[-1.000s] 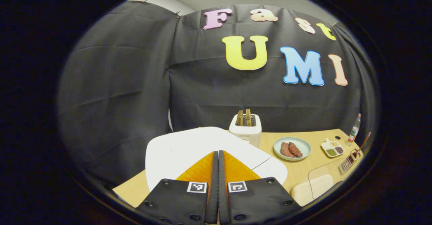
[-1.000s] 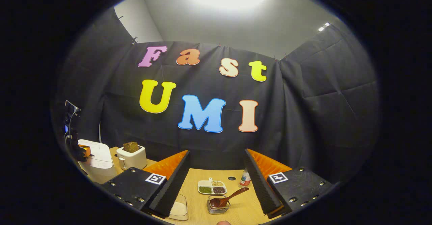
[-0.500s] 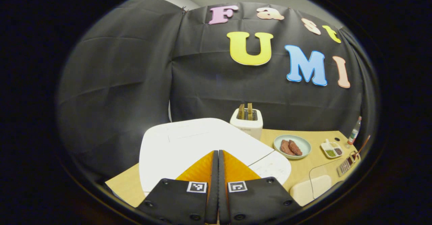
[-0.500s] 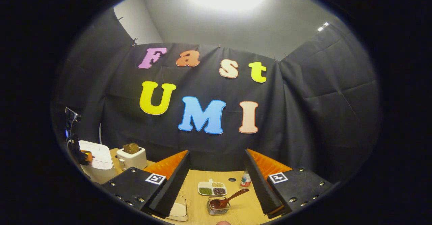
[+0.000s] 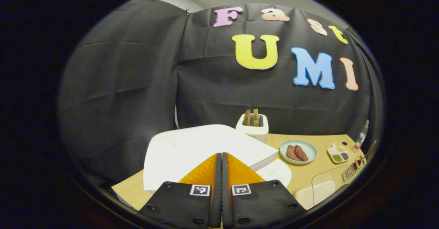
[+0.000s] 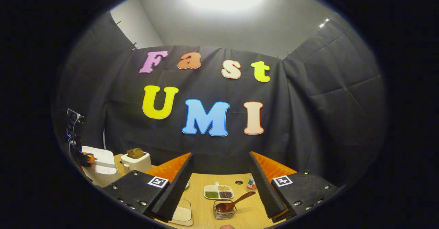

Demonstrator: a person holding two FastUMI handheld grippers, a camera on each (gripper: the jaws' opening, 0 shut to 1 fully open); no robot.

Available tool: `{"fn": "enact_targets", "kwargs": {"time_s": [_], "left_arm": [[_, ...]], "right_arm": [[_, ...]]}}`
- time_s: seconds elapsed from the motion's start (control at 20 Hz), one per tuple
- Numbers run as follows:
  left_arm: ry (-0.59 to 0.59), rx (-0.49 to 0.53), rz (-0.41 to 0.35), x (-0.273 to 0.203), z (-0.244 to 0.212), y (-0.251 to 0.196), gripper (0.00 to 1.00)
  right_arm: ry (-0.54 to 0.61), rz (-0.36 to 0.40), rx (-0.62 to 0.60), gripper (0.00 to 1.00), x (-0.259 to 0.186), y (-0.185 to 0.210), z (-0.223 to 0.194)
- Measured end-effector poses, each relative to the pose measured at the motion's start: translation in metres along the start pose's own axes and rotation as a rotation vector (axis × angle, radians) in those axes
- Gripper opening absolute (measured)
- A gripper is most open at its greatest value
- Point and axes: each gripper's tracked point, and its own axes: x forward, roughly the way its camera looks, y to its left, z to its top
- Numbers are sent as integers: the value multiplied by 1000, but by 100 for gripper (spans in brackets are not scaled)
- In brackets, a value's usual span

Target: Close the left gripper, press the button to open the rice cooker; take a wooden spoon from the chopstick holder with the right hand, scoop a spoonful of rice and pour it into the rice cooker, then put the wooden spoon back into the chopstick holder.

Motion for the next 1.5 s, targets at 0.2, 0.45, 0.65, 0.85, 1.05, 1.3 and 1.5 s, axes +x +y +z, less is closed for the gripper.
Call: {"fn": "enact_targets", "kwargs": {"time_s": [0.2,0.45,0.65,0.85,1.05,1.3,1.5], "left_arm": [[-91,13,23,-4,50,11,9],[-196,45,27,-31,101,10,9],[-292,36,-33,-67,136,-15,47],[-373,44,-60,-99,158,-34,94],[-405,61,-81,-123,163,-44,94],[-399,72,-70,-137,161,-38,95],[-375,82,-31,-142,156,-24,99]], "right_arm": [[10,10,39,95,6,-4,-5],[17,7,68,95,14,-15,-10],[45,0,86,95,28,-24,-22],[59,-13,93,95,45,-36,-34],[95,-33,96,95,63,-46,-57],[172,-41,110,95,84,-58,-93],[280,-51,170,95,93,-68,-131]]}}
